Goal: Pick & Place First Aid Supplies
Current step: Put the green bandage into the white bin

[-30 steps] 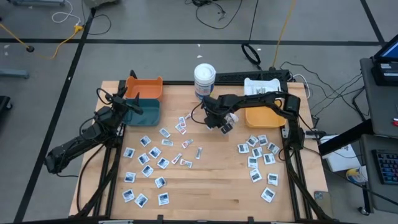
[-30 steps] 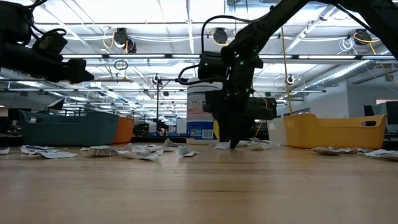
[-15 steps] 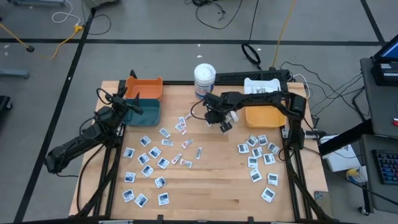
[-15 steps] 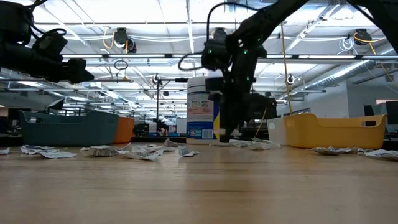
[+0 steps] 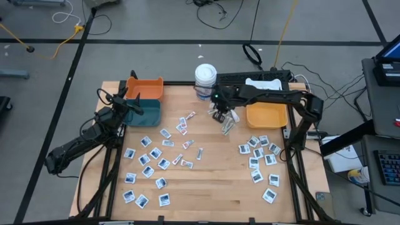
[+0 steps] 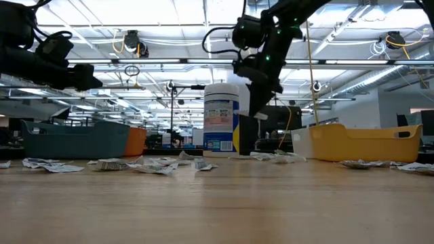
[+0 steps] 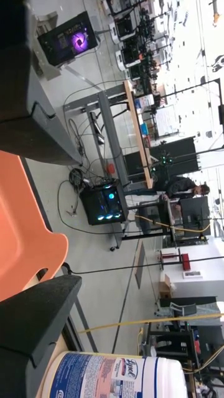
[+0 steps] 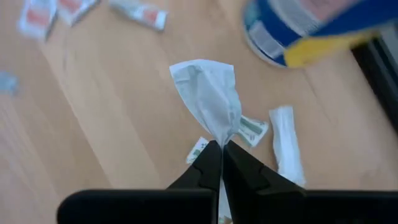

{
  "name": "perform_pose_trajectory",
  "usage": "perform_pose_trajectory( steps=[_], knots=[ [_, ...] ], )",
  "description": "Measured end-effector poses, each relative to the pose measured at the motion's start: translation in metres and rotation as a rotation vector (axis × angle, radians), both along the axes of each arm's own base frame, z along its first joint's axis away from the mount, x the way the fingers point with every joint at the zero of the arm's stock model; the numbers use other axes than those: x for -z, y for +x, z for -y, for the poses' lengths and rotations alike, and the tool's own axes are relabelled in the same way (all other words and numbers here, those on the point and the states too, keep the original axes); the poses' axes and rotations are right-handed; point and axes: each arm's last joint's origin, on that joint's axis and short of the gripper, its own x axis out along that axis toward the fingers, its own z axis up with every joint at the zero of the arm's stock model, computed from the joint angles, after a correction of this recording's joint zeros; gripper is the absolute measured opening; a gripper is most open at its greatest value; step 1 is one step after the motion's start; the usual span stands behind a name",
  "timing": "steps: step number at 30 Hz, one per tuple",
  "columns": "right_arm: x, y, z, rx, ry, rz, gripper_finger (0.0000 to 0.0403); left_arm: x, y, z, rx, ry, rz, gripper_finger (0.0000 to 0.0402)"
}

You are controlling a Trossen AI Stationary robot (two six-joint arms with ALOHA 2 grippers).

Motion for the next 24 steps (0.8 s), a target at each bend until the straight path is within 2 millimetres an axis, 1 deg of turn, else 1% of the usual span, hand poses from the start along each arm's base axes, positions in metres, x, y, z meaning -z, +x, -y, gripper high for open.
perform_pose_trajectory(
  steps=[3, 5, 8, 11, 14, 18, 22, 24],
  knots=[
    [-0.009, -0.006, 0.001, 0.202, 0.047, 0.065, 0.0001, 0.000, 0.000, 0.000, 0.000, 0.000, 0.000, 0.0308],
    [-0.012, -0.009, 0.002, 0.298, 0.066, 0.098, 0.0002, 0.000, 0.000, 0.000, 0.000, 0.000, 0.000, 0.0308],
    [-0.015, -0.019, 0.003, 0.378, 0.091, 0.134, 0.0001, 0.000, 0.000, 0.000, 0.000, 0.000, 0.000, 0.0308],
    [-0.016, -0.032, 0.009, 0.444, 0.087, 0.177, 0.0001, 0.000, 0.000, 0.000, 0.000, 0.000, 0.000, 0.0308],
    [-0.015, -0.048, 0.018, 0.508, 0.059, 0.173, 0.0001, 0.000, 0.000, 0.000, 0.000, 0.000, 0.000, 0.0308],
    [-0.013, -0.069, 0.035, 0.591, 0.043, 0.170, 0.0001, 0.000, 0.000, 0.000, 0.000, 0.000, 0.000, 0.0308],
    [-0.009, -0.089, 0.052, 0.668, 0.036, 0.142, 0.0001, 0.000, 0.000, 0.000, 0.000, 0.000, 0.000, 0.0308],
    [-0.006, -0.100, 0.061, 0.721, 0.027, 0.099, 0.0001, 0.000, 0.000, 0.000, 0.000, 0.000, 0.000, 0.0308]
  ],
)
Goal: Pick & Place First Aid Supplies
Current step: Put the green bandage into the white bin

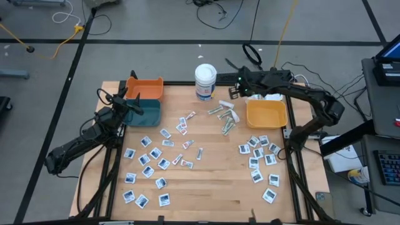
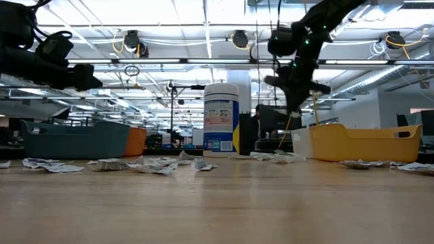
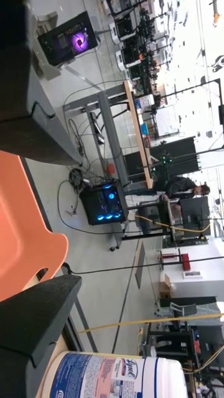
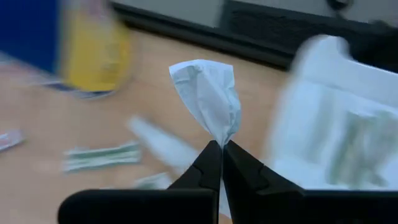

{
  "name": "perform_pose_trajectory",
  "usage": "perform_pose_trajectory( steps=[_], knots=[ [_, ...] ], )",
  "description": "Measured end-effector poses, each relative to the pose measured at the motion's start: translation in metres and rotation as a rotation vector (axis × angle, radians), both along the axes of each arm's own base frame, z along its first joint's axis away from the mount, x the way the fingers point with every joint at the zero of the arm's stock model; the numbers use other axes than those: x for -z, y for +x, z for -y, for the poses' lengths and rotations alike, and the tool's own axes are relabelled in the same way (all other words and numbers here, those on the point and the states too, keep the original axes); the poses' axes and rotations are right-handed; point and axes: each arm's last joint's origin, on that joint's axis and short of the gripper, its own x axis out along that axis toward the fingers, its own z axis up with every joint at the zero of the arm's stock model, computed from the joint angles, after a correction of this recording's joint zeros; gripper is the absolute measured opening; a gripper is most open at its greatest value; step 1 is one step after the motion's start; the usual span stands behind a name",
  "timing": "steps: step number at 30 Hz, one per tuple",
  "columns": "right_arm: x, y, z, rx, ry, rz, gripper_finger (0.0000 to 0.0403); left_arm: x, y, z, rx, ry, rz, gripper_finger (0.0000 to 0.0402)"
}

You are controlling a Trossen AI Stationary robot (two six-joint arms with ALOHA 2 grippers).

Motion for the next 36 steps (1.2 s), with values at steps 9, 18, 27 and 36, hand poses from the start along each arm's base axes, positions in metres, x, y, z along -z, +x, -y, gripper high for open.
perform_pose_trajectory(
  steps=[9, 18, 27, 36],
  knots=[
    [0.010, -0.036, 0.030, 0.176, 0.022, -0.054, 0.0001, 0.000, 0.000, 0.000, 0.000, 0.000, 0.000, 0.0308],
    [0.026, -0.061, 0.042, 0.309, 0.057, -0.060, 0.0001, 0.000, 0.000, 0.000, 0.000, 0.000, 0.000, 0.0308],
    [0.051, -0.067, 0.047, 0.360, 0.068, -0.053, 0.0010, 0.000, 0.000, 0.000, 0.000, 0.000, 0.000, 0.0308],
    [0.064, -0.065, 0.051, 0.391, 0.092, -0.055, 0.0036, 0.000, 0.000, 0.000, 0.000, 0.000, 0.000, 0.0308]
  ],
)
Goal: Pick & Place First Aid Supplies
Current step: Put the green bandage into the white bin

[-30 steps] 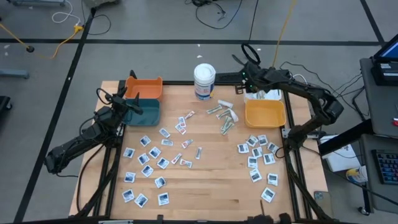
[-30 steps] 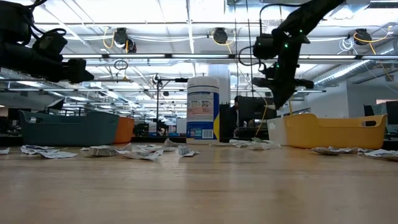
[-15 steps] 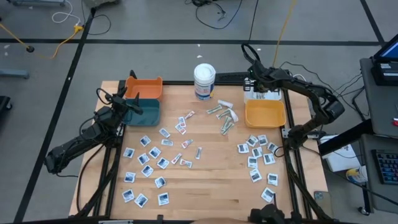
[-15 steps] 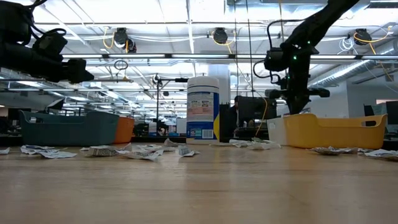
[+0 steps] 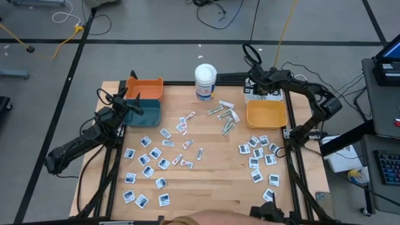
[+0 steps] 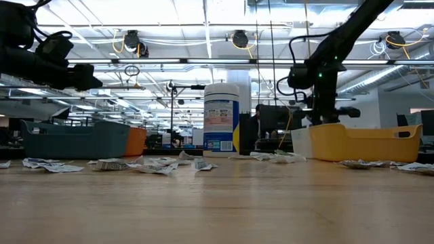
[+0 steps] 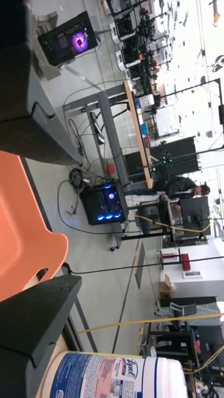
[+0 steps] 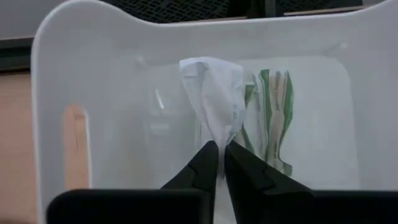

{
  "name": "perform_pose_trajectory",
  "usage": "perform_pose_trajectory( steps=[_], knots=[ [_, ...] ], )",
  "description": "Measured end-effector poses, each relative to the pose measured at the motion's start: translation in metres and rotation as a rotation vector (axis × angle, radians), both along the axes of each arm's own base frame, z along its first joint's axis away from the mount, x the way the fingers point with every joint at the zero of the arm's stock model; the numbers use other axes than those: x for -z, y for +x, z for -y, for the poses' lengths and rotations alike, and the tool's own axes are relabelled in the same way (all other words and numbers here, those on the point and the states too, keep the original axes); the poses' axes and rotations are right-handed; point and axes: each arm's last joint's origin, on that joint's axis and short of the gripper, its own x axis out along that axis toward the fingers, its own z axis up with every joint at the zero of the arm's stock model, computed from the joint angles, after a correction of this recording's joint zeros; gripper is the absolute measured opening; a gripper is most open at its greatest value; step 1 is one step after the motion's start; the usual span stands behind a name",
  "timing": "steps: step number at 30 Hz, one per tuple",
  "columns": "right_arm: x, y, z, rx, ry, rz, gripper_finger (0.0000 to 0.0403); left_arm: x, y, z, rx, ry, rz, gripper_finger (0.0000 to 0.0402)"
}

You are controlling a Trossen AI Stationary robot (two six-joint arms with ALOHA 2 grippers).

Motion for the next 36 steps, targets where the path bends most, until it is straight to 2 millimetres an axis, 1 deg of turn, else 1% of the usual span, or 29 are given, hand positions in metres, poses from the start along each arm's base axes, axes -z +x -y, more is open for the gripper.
perform_pose_trajectory(
  steps=[2, 10, 14, 19, 24, 36],
  knots=[
    [0.000, 0.000, 0.000, 0.000, 0.000, 0.000, 0.0056, 0.000, 0.000, 0.000, 0.000, 0.000, 0.000, 0.0308],
    [0.000, 0.001, 0.001, -0.012, -0.006, 0.000, 0.0157, 0.000, 0.000, 0.000, 0.000, 0.000, 0.000, 0.0308],
    [-0.004, 0.002, 0.002, -0.073, -0.010, -0.018, 0.0188, 0.000, 0.000, 0.000, 0.000, 0.000, 0.000, 0.0308],
    [-0.017, 0.008, 0.008, -0.239, -0.015, -0.015, 0.0198, 0.000, 0.000, 0.000, 0.000, 0.000, 0.000, 0.0308],
    [-0.029, 0.017, 0.008, -0.488, 0.006, -0.001, 0.0197, 0.000, 0.000, 0.000, 0.000, 0.000, 0.000, 0.0308],
    [-0.055, 0.036, -0.010, -1.046, 0.044, -0.218, 0.0193, 0.000, 0.000, 0.000, 0.000, 0.000, 0.000, 0.0308]
  ],
)
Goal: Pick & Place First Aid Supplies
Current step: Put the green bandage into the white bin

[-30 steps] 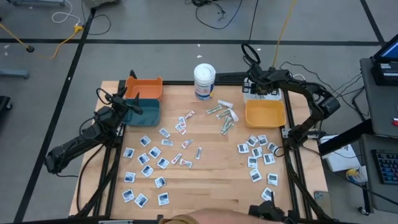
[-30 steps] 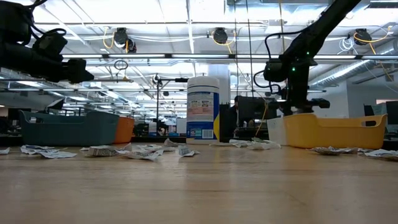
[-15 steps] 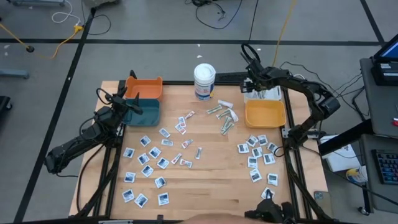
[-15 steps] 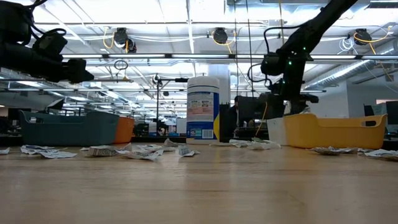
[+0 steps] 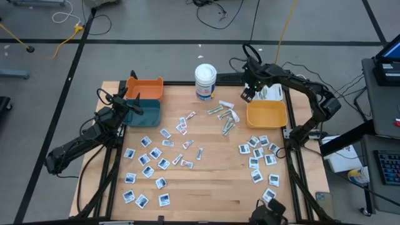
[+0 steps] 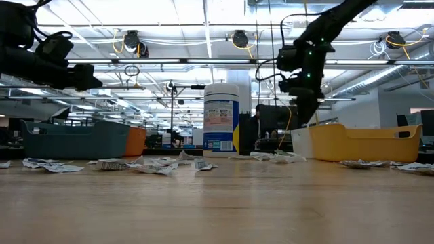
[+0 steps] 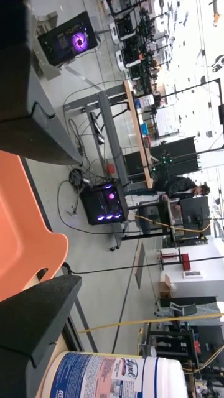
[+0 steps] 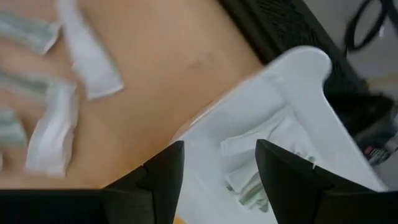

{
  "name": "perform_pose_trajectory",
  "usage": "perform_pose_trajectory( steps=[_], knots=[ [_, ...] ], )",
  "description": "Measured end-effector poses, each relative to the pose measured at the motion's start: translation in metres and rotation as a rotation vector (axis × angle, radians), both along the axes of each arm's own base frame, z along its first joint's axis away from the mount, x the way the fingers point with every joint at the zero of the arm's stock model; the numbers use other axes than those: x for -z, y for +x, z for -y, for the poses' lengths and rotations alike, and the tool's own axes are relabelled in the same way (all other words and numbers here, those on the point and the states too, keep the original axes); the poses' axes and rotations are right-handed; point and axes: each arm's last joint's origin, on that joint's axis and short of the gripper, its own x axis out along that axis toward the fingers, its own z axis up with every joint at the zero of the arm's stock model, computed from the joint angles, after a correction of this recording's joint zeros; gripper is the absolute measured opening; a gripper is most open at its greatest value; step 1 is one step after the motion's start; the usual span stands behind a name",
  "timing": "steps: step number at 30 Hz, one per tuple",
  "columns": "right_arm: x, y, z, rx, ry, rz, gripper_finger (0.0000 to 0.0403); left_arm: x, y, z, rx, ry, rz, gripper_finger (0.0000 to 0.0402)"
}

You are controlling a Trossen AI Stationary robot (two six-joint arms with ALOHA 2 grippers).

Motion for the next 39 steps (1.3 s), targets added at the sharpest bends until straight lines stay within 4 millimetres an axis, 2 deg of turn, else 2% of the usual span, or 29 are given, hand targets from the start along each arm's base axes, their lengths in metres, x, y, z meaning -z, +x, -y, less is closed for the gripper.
perform_pose_trajectory(
  steps=[6, 10, 20, 29, 39],
  knots=[
    [-0.009, 0.014, -0.015, -0.270, -0.015, -0.075, 0.0186, 0.000, 0.000, 0.000, 0.000, 0.000, 0.000, 0.0308],
    [-0.011, 0.022, -0.025, -0.349, -0.012, -0.095, 0.0185, 0.000, 0.000, 0.000, 0.000, 0.000, 0.000, 0.0308],
    [-0.010, 0.035, -0.041, -0.213, 0.036, -0.034, 0.0185, 0.000, 0.000, 0.000, 0.000, 0.000, 0.000, 0.0308],
    [0.015, 0.057, -0.051, -0.115, 0.172, -0.017, 0.0185, 0.000, 0.000, 0.000, 0.000, 0.000, 0.000, 0.0308],
    [0.038, 0.076, -0.064, -0.148, 0.251, -0.043, 0.0185, 0.000, 0.000, 0.000, 0.000, 0.000, 0.000, 0.0308]
  ],
)
